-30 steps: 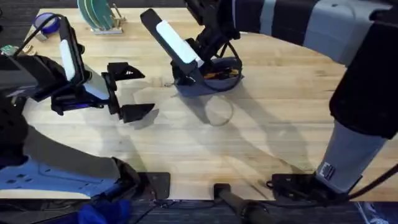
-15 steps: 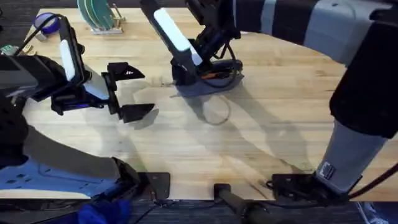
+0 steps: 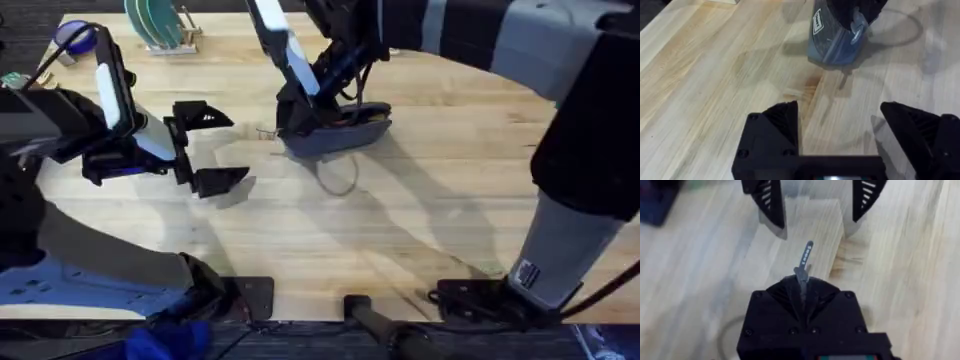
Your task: Unzip the bag, pick up the pens from the table one at a time and place them inside, then zip the bag closed.
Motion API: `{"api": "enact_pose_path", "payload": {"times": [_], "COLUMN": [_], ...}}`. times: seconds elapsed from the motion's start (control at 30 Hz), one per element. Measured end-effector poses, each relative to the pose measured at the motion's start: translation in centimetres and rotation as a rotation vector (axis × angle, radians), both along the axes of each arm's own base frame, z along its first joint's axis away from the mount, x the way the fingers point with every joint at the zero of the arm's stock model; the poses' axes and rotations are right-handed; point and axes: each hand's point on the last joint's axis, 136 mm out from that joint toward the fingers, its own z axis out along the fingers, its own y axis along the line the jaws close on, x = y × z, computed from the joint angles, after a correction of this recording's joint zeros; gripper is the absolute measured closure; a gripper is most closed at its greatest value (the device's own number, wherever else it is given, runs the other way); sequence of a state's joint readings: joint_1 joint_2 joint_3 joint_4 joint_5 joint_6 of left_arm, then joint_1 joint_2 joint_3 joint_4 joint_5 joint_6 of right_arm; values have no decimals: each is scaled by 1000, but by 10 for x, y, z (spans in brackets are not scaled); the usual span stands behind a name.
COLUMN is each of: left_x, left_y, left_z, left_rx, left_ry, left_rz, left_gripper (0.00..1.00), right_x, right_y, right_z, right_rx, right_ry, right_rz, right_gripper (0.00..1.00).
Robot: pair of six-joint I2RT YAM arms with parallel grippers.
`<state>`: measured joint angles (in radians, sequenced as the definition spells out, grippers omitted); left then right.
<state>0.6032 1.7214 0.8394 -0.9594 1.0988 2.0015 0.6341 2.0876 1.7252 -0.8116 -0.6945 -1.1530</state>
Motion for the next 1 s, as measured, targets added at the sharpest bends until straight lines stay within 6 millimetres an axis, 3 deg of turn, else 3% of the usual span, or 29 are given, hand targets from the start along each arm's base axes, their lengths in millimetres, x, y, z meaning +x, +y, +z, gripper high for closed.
{"api": "enact_pose_path", "payload": {"times": [0.33, 0.67, 1.0], "left_x": [-2, -4, 26], "left_y": [-15, -48, -66], "left_z": [1, 1, 5], "left_rx": [-7, -2, -76], "left_ry": [10, -5, -57], "left_rz": [-54, -178, -163], "left_gripper": [6, 6, 6], "right_x": [0, 4, 1], "right_y": [-1, -6, -7], "right_z": [13, 18, 18], "right_rx": [34, 59, 51], "right_ry": [219, 277, 298], "right_rz": [-145, -180, -180], "right_gripper": [969, 968, 968]}}
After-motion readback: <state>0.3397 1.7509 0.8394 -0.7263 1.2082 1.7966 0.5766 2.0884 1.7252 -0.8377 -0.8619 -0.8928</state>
